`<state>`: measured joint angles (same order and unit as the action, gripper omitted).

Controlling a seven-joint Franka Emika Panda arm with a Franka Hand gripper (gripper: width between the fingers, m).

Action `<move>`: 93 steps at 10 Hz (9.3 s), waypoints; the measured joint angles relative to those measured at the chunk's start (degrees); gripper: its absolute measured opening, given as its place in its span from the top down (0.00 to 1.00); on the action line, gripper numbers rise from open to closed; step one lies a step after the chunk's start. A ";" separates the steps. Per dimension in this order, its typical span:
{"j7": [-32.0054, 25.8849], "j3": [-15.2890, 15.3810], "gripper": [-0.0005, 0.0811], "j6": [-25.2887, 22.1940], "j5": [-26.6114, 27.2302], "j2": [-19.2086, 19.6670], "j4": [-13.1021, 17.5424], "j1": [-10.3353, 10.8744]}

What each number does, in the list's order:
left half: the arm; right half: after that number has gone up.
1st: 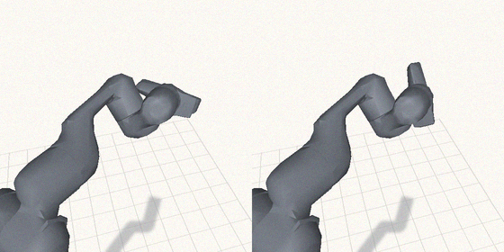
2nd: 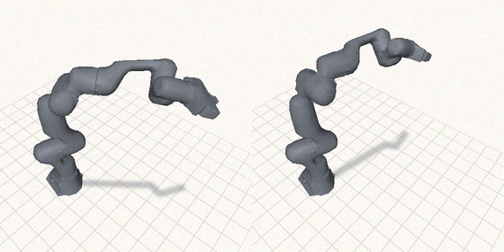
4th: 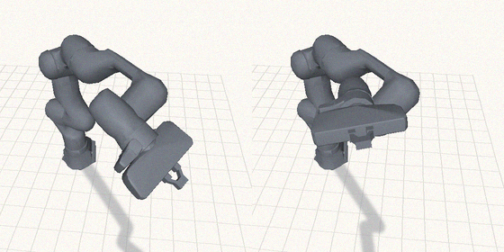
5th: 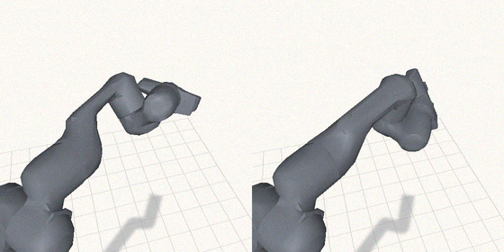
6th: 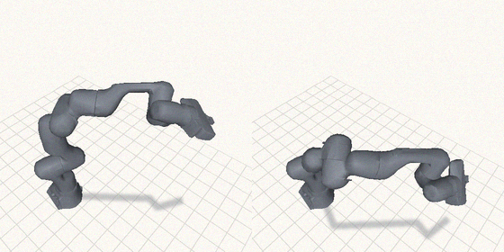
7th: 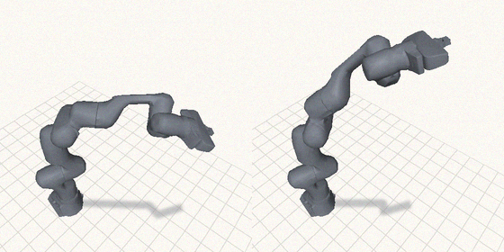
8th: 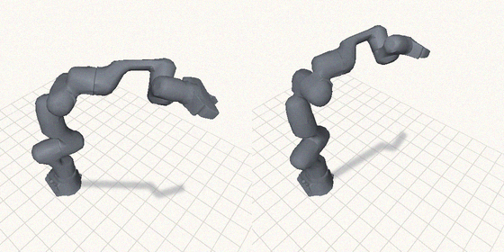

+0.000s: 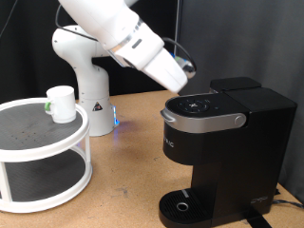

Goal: Make a cup of coffee with the keurig machine

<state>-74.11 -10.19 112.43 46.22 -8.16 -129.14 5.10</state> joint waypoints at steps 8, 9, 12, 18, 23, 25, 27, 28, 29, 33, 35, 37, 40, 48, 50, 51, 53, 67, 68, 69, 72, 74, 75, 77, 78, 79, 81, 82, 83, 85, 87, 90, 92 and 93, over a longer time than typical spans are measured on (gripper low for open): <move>0.32 -2.10 0.99 2.45 6.71 -4.22 -1.38 -0.48; 0.70 -2.74 0.99 2.56 7.61 -5.75 -3.16 -1.12; 1.36 -5.29 0.99 -2.83 4.68 -9.52 -6.51 -3.72; -0.40 -7.75 0.99 -11.84 -1.41 -12.37 -8.12 -5.82; -2.83 -9.80 0.99 -17.21 -6.92 -11.82 -4.18 -5.92; -4.48 -11.85 0.99 -22.65 -8.51 -11.47 -1.55 -5.93; -5.94 -13.82 0.99 -27.77 -11.25 -11.20 0.84 -5.97; -6.09 -14.42 0.99 -29.09 -12.51 -11.18 1.51 -6.00; -6.09 -14.77 0.99 -29.36 -13.28 -11.17 1.85 -6.01; -5.24 -14.67 0.99 -26.78 -13.45 -11.18 1.18 -6.05; -11.73 -15.81 0.99 -34.19 -15.23 -10.70 2.32 -6.02; -21.23 -16.95 0.99 -40.39 -20.62 -9.51 4.39 -5.94; -29.07 -17.63 0.99 -48.02 -29.50 -6.69 7.81 -5.92; -44.19 -18.97 0.99 -47.03 -39.81 -6.29 6.90 -6.49; -45.52 -20.33 0.99 -45.03 -39.81 -6.58 6.24 -7.28; -46.11 -21.04 0.99 -44.80 -39.79 -6.60 6.20 -7.54; -46.48 -22.00 0.99 -44.80 -39.86 -6.59 6.16 -7.72; -47.20 -22.90 0.65 -30.55 -42.57 -3.69 -3.21 -7.74; -47.23 -22.91 0.48 -29.79 -42.57 -3.35 -3.77 -7.74; -47.26 -22.93 0.48 -29.00 -42.58 -3.17 -4.29 -7.74; -48.40 -23.02 0.10 -26.75 -43.59 -2.65 -5.74 -7.79; -48.87 -23.21 0.02 -24.93 -44.75 -2.54 -6.97 -7.91; -48.91 -23.42 0.01 -23.70 -45.13 -2.34 -7.57 -7.91; -48.91 -23.80 0.01 -21.22 -45.37 -1.61 -8.56 -7.92; -48.91 -23.88 0.01 -20.31 -45.37 -0.89 -8.68 -7.92; -48.91 -23.89 0.01 -19.32 -45.07 -0.03 -8.73 -7.92; -50.57 -23.89 0.01 -18.96 -42.66 1.54 -8.71 -7.89; -51.88 -23.88 0.01 -19.35 -41.16 2.11 -8.60 -7.88; -52.93 -23.84 0.01 -20.25 -40.08 2.33 -8.45 -7.87; -53.67 -23.72 0.01 -22.51 -39.49 2.32 -8.11 -7.87; -53.62 -23.62 0.01 -23.98 -39.53 2.32 -8.03 -7.87; -51.70 -23.44 0.22 -24.42 -39.55 2.32 -8.03 -7.87; -50.85 -23.35 0.47 -24.45 -39.57 2.31 -7.98 -7.86; -50.48 -23.28 0.47 -24.45 -39.58 2.29 -7.95 -7.86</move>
<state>-124.58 -33.47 87.98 6.64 -5.87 -137.09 -2.77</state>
